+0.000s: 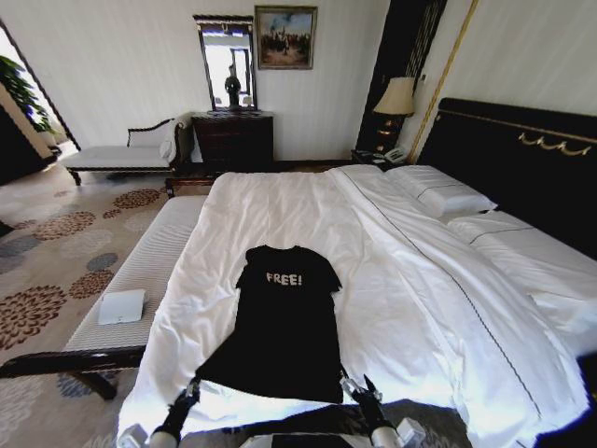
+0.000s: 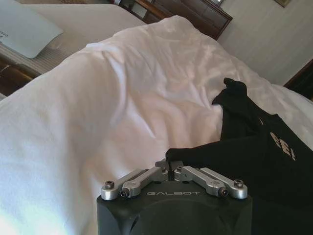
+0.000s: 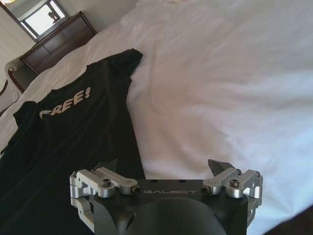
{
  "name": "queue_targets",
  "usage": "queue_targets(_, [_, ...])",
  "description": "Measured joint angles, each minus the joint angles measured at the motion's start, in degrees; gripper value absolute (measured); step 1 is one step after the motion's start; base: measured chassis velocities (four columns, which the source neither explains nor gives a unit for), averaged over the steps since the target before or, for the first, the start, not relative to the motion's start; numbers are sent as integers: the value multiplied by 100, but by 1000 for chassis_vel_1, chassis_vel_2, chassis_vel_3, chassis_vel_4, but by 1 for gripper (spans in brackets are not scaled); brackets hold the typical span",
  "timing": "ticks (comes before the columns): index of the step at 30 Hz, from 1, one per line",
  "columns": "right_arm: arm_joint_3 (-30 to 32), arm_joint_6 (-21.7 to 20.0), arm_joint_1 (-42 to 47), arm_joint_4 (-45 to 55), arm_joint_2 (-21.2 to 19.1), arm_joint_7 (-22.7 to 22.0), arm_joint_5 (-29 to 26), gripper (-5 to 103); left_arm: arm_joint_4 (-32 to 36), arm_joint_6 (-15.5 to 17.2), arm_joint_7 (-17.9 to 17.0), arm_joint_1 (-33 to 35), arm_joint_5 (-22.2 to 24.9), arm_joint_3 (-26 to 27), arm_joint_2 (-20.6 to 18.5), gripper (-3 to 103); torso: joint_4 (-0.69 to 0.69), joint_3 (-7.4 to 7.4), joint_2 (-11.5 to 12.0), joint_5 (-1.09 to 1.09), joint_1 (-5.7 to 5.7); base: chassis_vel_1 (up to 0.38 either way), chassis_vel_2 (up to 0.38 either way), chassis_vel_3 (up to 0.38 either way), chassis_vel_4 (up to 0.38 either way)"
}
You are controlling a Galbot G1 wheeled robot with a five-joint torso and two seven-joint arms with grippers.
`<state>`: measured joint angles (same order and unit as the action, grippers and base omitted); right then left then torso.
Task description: Fold the clothes on the bed.
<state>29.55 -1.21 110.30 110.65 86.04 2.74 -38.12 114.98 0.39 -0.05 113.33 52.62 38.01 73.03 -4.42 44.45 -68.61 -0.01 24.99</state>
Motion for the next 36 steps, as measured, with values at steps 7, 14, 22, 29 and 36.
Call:
queue_targets(7, [-97,-406,38,-215,-30,222,-567,100,-18,27,-9,-46,-31,-44,-2,0,0,0,0,0,0,0,0,0,0])
queue_targets(14, [-318,-714,-43,-436,-94,422,-836,98,-70,35,-14,-32,-62,-74,34,0,0,0,0,0,0,0,0,0,0])
queue_targets(22, [-266,-730,-62,-436,-39,442,-807,66,-100,35,-14,-18,-100,-147,69,0,0,0,0,1,0,0,0,0,0])
queue_targets(29, [-236,-729,-55,-388,-32,418,-811,44,-104,35,-17,-14,-146,-202,83,0,0,0,0,0,0,0,0,0,0])
queue_targets(36, [-258,-776,8,-299,-17,252,-781,18,-108,13,-18,23,-165,-223,98,0,0,0,-1,1,0,0,0,0,0])
